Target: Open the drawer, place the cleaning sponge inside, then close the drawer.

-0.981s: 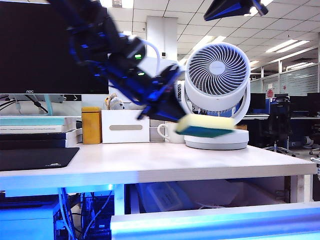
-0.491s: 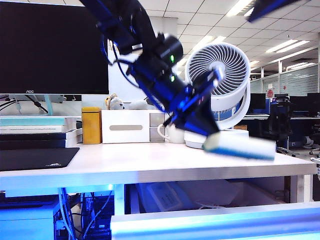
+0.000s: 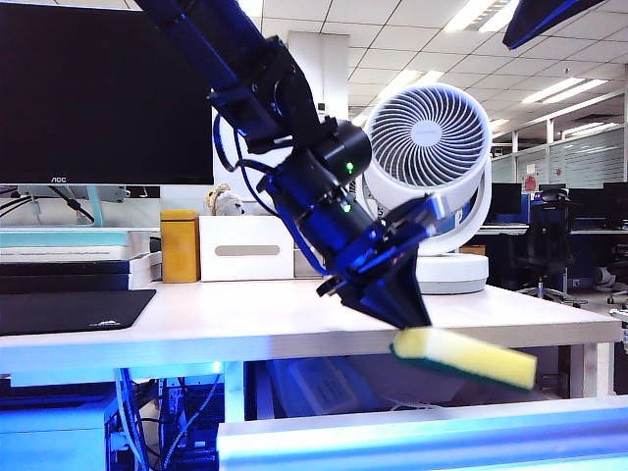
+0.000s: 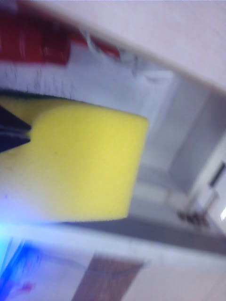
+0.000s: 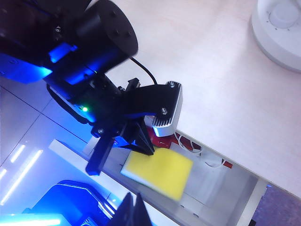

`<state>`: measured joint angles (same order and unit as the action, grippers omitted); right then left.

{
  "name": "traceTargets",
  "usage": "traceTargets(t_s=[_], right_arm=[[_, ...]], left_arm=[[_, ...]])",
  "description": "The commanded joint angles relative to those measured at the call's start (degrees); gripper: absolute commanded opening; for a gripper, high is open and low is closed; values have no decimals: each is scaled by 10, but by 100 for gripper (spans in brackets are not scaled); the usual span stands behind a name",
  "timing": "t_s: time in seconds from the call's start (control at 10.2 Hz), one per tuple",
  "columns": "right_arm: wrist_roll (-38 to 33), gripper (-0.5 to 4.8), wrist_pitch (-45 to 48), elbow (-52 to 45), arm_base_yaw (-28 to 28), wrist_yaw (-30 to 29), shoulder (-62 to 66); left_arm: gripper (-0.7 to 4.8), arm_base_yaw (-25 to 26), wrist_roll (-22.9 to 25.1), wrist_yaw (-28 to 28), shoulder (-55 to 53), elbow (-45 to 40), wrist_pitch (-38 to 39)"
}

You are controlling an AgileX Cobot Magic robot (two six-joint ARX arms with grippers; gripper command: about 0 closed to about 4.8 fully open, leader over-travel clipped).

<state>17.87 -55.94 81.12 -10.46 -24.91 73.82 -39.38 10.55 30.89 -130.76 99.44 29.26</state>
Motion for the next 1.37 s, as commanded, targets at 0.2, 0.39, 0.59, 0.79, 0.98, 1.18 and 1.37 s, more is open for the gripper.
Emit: traceTargets(t_s=[0.2, 0.39, 0.59, 0.79, 0.98, 1.18, 1.37], right_arm=[[2, -1, 5, 3, -1, 0, -2], [2, -1, 6, 3, -1, 0, -2], [1, -1, 5, 3, -1, 1, -2], [-6, -1, 5, 3, -1, 10, -3], [-40, -1, 6, 3, -1, 10, -3], [-53, -1, 6, 3, -1, 10, -3], [-60, -1, 30, -7, -1, 9, -2]], left_arm=[[408, -1, -15, -37, 4, 3, -28], [386, -1, -16, -37, 24, 3, -29], [-23, -1, -20, -37, 45, 5, -28], [-6, 0, -24, -40, 84, 5, -28], [-6, 0, -36, -48, 134, 5, -27], [-6, 0, -54, -67, 198, 5, -27], [-6, 1, -65, -97, 320, 5, -21]])
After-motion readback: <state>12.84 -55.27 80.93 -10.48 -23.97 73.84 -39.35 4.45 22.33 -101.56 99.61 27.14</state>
